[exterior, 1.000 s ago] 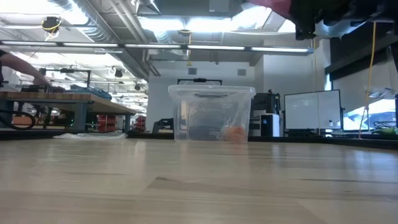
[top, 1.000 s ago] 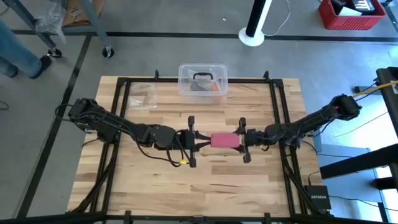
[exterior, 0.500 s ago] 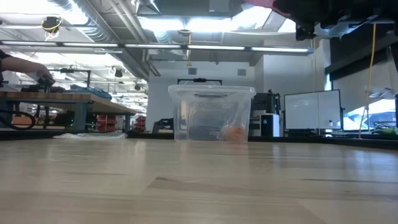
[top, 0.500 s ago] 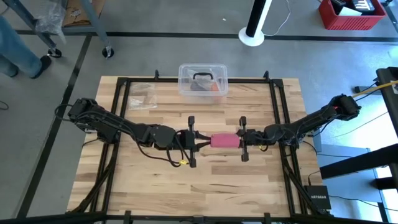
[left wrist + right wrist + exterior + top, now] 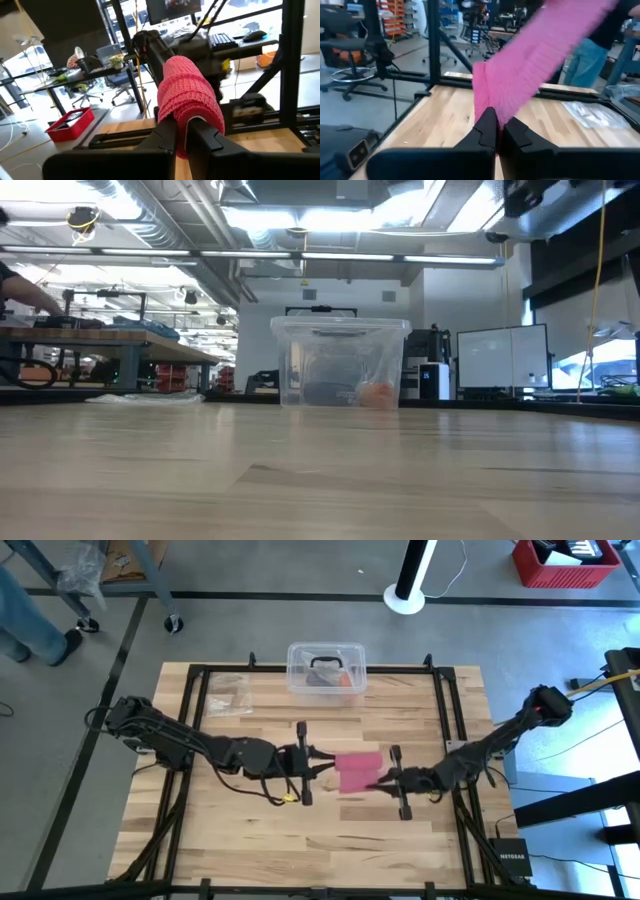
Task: Roll bandage
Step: Roll the pink bandage
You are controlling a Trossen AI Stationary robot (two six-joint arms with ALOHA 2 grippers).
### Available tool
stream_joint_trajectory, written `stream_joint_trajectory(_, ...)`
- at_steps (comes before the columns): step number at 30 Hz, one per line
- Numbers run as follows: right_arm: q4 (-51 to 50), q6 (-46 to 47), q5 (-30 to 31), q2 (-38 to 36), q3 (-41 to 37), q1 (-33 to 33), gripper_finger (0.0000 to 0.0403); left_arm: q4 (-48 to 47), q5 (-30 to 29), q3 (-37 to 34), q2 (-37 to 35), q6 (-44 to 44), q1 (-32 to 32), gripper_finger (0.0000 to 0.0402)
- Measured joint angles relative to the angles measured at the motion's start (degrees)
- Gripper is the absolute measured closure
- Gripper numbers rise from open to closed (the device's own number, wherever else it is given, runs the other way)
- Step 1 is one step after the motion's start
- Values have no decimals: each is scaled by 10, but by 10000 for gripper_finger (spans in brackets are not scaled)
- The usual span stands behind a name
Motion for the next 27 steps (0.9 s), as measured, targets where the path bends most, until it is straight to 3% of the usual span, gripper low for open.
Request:
stream_joint_trajectory(4,-67,-1,27,1,40,31,399,1,0,-2,1,0,7,389)
stream_joint_trajectory(10,-88,-5,44,38,87,60,397,26,0,-26,3,2,18,389)
stream_joint_trajectory(16,-97,-75,101,78,143,99,400,49,1,-50,11,25,22,389)
stream_joint_trajectory(27,-226,-192,217,83,272,130,392,47,9,-53,37,77,22,389)
